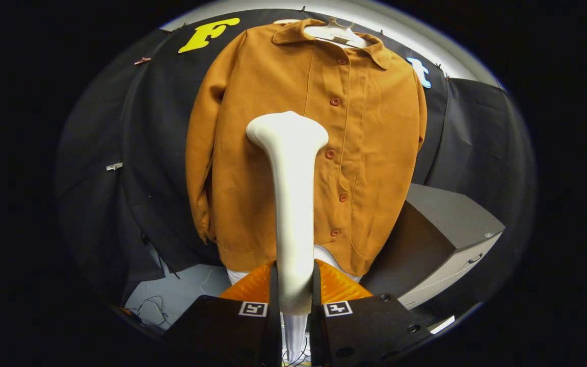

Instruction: Iron the clothes twice with a garment steamer, once on the left side and once on the right side.

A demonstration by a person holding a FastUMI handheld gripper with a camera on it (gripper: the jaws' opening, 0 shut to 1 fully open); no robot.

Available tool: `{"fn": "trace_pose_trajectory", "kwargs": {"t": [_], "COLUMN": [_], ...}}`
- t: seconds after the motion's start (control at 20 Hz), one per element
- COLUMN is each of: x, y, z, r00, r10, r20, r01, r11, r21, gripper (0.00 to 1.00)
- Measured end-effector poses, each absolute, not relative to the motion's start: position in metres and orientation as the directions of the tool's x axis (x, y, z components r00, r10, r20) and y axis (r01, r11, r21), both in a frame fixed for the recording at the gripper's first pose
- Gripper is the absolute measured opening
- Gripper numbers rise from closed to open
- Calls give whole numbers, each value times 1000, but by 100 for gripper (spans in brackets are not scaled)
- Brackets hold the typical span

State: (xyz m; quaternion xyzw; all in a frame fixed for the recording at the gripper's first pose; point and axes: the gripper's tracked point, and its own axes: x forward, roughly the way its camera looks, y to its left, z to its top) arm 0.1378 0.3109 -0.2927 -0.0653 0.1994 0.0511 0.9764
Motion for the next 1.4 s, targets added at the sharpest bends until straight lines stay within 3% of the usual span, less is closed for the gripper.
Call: {"fn": "trace_pose_trajectory", "kwargs": {"t": [0.6, 1.4], "x": [90, 27], "y": [268, 171], "z": [-162, -20], "r00": [978, 997], "r10": [108, 73], "r20": [-178, 7], "r01": [-117, -73], "r11": [992, 997], "r21": [-41, -8], "gripper": [25, 25]}}
